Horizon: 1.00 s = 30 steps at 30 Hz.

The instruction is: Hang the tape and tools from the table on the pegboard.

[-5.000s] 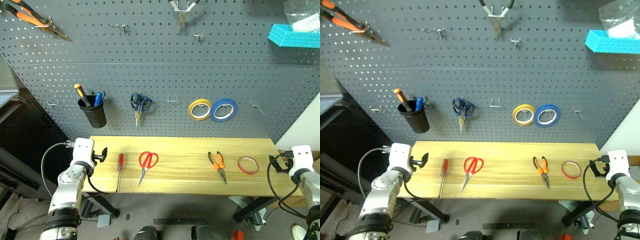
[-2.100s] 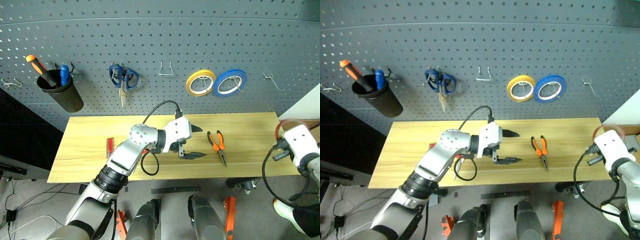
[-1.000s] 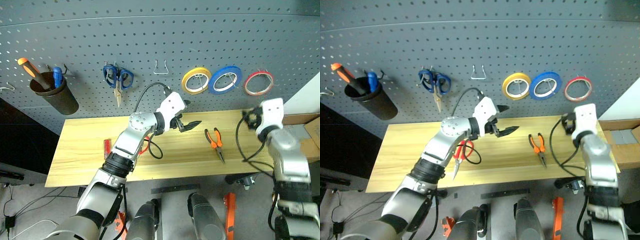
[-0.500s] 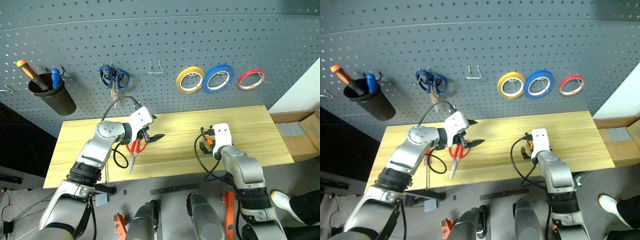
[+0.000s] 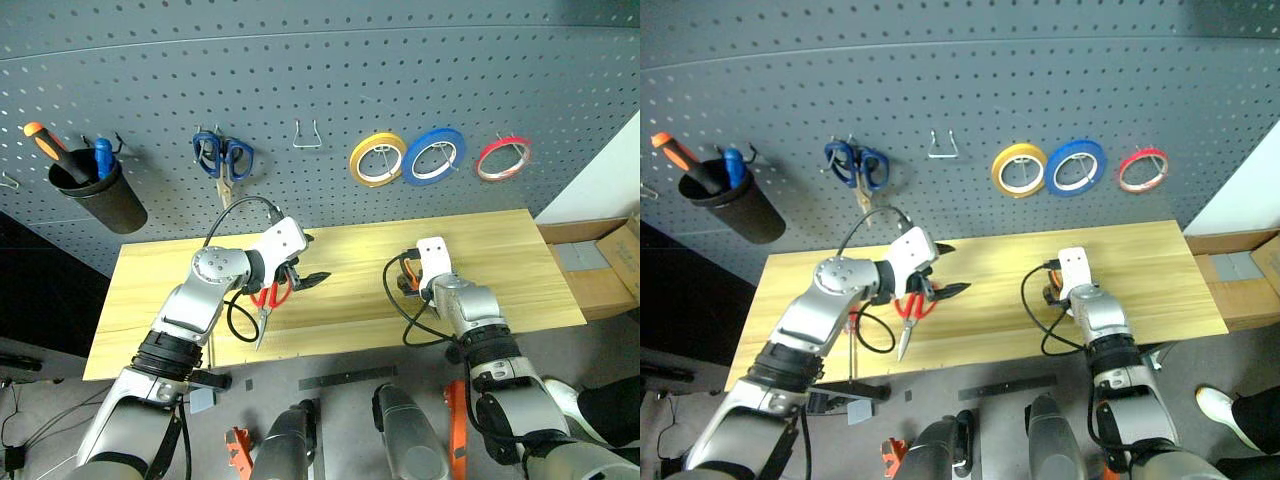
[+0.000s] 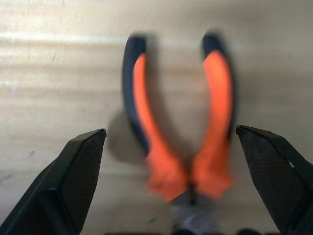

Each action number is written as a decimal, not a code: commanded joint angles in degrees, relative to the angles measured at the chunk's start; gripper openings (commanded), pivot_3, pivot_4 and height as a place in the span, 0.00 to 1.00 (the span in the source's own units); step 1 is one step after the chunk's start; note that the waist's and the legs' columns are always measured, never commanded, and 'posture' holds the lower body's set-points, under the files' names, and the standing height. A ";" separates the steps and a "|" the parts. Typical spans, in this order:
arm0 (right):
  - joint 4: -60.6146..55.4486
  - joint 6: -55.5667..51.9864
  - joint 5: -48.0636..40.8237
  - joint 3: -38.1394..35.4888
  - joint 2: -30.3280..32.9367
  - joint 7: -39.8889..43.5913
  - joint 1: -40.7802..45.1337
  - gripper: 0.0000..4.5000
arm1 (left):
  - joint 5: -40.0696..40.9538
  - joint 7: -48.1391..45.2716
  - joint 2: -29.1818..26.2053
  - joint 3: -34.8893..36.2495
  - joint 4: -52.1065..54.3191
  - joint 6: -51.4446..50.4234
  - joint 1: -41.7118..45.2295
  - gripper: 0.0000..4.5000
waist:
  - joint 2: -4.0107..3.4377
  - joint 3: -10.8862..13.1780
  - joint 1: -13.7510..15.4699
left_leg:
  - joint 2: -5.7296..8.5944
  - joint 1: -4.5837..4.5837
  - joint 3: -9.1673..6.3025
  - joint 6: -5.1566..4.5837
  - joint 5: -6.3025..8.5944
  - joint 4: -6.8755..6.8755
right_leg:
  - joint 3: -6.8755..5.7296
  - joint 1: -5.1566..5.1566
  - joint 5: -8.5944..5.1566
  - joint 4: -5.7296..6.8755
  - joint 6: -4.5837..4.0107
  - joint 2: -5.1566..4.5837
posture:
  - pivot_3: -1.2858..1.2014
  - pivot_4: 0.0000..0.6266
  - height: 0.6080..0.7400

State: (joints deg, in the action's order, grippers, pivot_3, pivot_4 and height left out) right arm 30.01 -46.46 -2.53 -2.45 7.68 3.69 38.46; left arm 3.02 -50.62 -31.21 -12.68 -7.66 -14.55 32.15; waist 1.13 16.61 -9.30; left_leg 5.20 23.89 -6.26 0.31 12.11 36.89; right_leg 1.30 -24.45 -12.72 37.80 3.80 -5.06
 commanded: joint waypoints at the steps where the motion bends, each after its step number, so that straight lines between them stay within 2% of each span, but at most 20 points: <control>1: 2.71 -1.02 -0.78 -1.43 0.27 0.20 1.77 0.99 | 0.46 0.33 -0.34 1.65 2.31 0.40 -0.31 0.94 | 0.01 -0.01 0.01 | 0.00 0.00 0.01 0.00 0.00 0.01 | 0.00 0.00 0.00 0.00 0.00 0.00 | 0.44 0.39 1.00; 7: 9.43 2.31 0.06 -0.54 1.05 0.80 3.96 0.99 | 0.43 0.70 -0.15 2.05 2.72 0.19 -0.76 0.94 | 0.13 -0.12 0.01 | -0.01 -0.02 -0.02 0.00 -0.01 0.04 | -0.02 0.03 0.01 0.03 -0.01 0.01 | 0.44 0.38 1.00; 10: 11.31 3.40 0.21 -0.87 0.75 -0.34 4.31 0.85 | 0.66 0.72 -0.23 2.46 2.87 0.10 -1.19 0.94 | 0.29 -0.25 -0.02 | -0.01 -0.03 0.00 0.01 -0.01 0.05 | -0.01 0.04 0.02 0.04 -0.01 0.01 | 0.44 0.37 1.00; 14: 12.16 6.07 0.74 -0.58 -0.13 -2.08 4.48 0.58 | 2.09 1.67 -0.05 4.50 2.72 -1.48 -1.95 0.94 | 0.36 -0.33 -0.01 | -0.01 -0.05 -0.02 0.02 -0.02 0.05 | -0.02 0.05 0.03 0.06 -0.02 0.01 | 0.44 0.37 1.00; 18: 7.48 9.77 1.78 0.93 -1.80 -3.50 2.76 0.55 | 3.27 2.59 -1.19 7.26 3.55 -2.88 -4.01 0.94 | 0.38 -0.35 -0.07 | -0.02 -0.06 -0.03 0.05 -0.04 0.07 | -0.02 0.04 0.04 0.10 -0.04 0.02 | 0.44 0.36 1.00; 20: 1.68 9.92 2.50 2.42 -2.56 -3.42 0.57 0.55 | 3.62 2.73 -1.85 8.39 4.76 -3.56 -5.27 0.94 | 0.38 -0.34 -0.05 | -0.04 -0.05 -0.06 0.06 -0.04 0.06 | -0.03 0.01 0.04 0.13 -0.05 0.03 | 0.44 0.36 1.00; 23: -14.16 7.81 3.05 6.18 -3.92 -2.38 -4.34 0.55 | 5.40 3.84 -2.48 11.36 7.64 -5.89 -7.65 0.94 | 0.38 -0.34 0.06 | -0.03 0.04 -0.05 0.08 -0.04 0.02 | 0.00 -0.15 0.04 0.16 -0.05 0.03 | 0.45 0.36 1.00; 26: -31.54 5.57 3.12 10.77 -5.20 -0.66 -7.63 0.55 | 7.14 6.61 -2.29 15.41 11.52 -8.36 -10.52 0.94 | 0.38 -0.34 0.07 | -0.01 0.46 0.05 0.12 -0.06 0.02 | 0.15 -0.76 0.05 0.33 -0.05 0.02 | 0.46 0.35 1.00; 30: -46.45 3.67 2.02 13.98 -9.58 -0.23 -4.98 0.55 | 11.06 10.22 -1.32 21.19 18.99 -12.94 -15.87 0.94 | 0.39 -0.36 0.36 | -0.07 0.63 0.06 0.26 -0.15 0.02 | 0.30 -1.10 0.12 0.45 -0.15 0.04 | 0.47 0.35 1.00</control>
State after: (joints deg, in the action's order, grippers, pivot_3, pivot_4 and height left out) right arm -9.37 -43.01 0.40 10.23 -0.37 3.37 31.08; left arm 11.85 -41.79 -32.59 5.44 6.97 -26.12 17.49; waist 1.51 16.25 -8.94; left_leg 5.08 24.51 -6.21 0.60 11.96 36.89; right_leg 1.63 -25.55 -12.58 38.25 3.61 -5.02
